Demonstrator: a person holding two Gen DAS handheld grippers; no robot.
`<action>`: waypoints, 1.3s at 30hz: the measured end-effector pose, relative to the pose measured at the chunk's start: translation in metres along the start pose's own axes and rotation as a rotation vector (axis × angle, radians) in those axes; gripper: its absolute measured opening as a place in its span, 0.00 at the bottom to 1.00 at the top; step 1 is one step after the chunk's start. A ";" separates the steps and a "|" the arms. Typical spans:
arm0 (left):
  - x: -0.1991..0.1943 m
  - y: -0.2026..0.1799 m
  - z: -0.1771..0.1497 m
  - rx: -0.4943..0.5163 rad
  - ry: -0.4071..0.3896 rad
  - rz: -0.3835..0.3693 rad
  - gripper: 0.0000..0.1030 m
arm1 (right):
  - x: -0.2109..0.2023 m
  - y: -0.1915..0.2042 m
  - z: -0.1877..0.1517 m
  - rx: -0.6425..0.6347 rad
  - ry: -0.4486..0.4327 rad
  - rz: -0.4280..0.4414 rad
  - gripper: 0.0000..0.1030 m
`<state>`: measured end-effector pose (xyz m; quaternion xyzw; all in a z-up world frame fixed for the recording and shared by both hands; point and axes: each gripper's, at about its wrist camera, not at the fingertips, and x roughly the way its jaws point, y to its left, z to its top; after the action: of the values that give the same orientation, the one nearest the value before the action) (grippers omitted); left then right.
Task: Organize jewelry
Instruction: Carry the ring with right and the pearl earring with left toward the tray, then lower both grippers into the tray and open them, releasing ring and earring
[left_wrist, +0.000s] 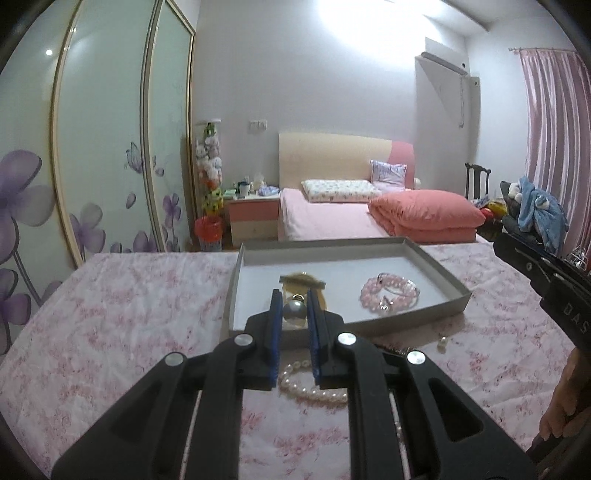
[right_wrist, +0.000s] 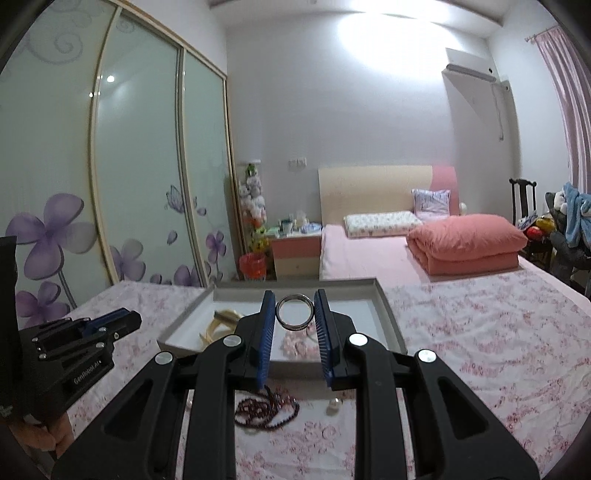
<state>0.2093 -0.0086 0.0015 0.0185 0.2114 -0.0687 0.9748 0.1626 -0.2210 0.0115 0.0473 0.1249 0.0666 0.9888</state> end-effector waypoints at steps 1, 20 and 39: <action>0.000 -0.001 0.001 -0.002 -0.004 -0.002 0.14 | -0.001 0.001 0.001 -0.002 -0.010 0.001 0.22; 0.022 -0.008 0.021 -0.020 -0.023 -0.024 0.14 | 0.014 0.008 0.016 -0.037 -0.083 0.004 0.22; 0.133 -0.009 0.052 -0.051 0.071 -0.037 0.14 | 0.130 -0.013 0.022 0.034 0.061 -0.010 0.22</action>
<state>0.3493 -0.0381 -0.0061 -0.0078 0.2480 -0.0805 0.9654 0.2946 -0.2167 0.0000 0.0617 0.1562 0.0609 0.9839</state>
